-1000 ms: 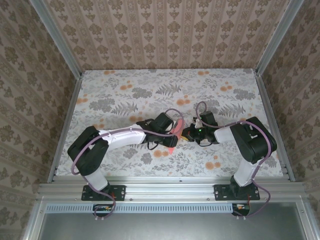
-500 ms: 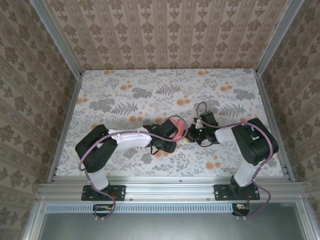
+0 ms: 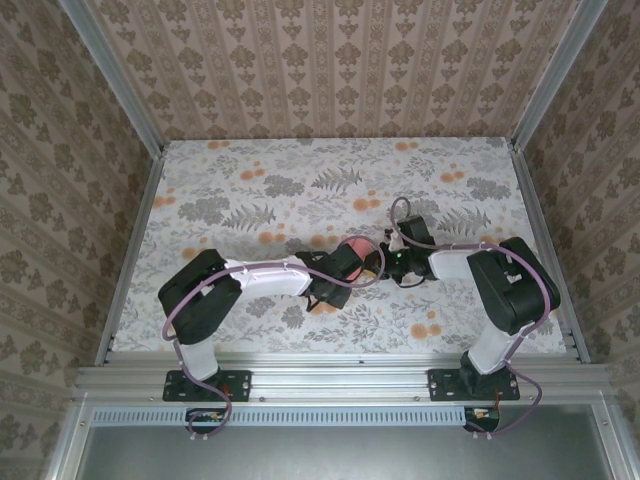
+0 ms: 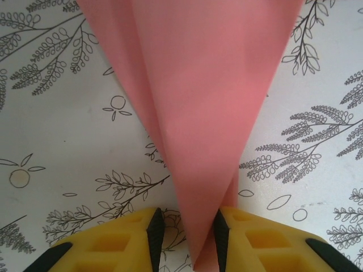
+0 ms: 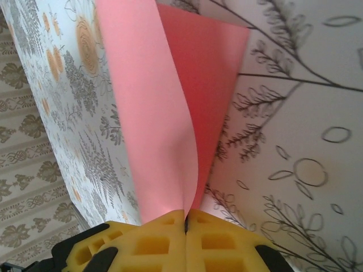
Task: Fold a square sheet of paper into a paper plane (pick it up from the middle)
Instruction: Fold the wing for the fifth time at the center of the table.
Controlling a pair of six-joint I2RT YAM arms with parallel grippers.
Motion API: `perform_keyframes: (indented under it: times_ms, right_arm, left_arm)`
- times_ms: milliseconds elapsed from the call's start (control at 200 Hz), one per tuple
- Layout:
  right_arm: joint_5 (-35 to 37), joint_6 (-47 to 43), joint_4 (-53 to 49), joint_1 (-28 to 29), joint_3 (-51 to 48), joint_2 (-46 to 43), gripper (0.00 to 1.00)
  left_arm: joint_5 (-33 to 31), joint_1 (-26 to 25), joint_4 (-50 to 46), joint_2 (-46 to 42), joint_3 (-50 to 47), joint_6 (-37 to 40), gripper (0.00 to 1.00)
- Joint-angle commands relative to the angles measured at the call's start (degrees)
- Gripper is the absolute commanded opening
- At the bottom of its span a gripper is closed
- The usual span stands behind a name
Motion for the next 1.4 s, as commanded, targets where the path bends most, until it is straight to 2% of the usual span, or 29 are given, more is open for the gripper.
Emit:
perform_keyframes:
  times_ms: [0,490,765,1395]
  right_arm:
    - [2.1,-3.1,-4.7,0.6,2.6,-0.7,0.00]
    - [3.9,-9.4,-12.1,1.9,9.4,3.7,0.00]
    - [7.9,-13.2,-16.3,2.0,10.9,5.6,0.00]
    - [11.9,-15.3,-18.5,1.9,12.8,7.5,0.00]
  left_arm:
    - [-2.8,-0.3,-5.9,2.3,-0.4,3.6,0.32]
    - [-4.2,-1.0,-5.2,0.8,-2.3,9.5,0.28]
    - [-4.7,-1.0,-4.9,0.9,-2.8,11.8,0.27]
    - [-4.3,-1.0,-3.7,0.4,-4.8,16.3,0.26]
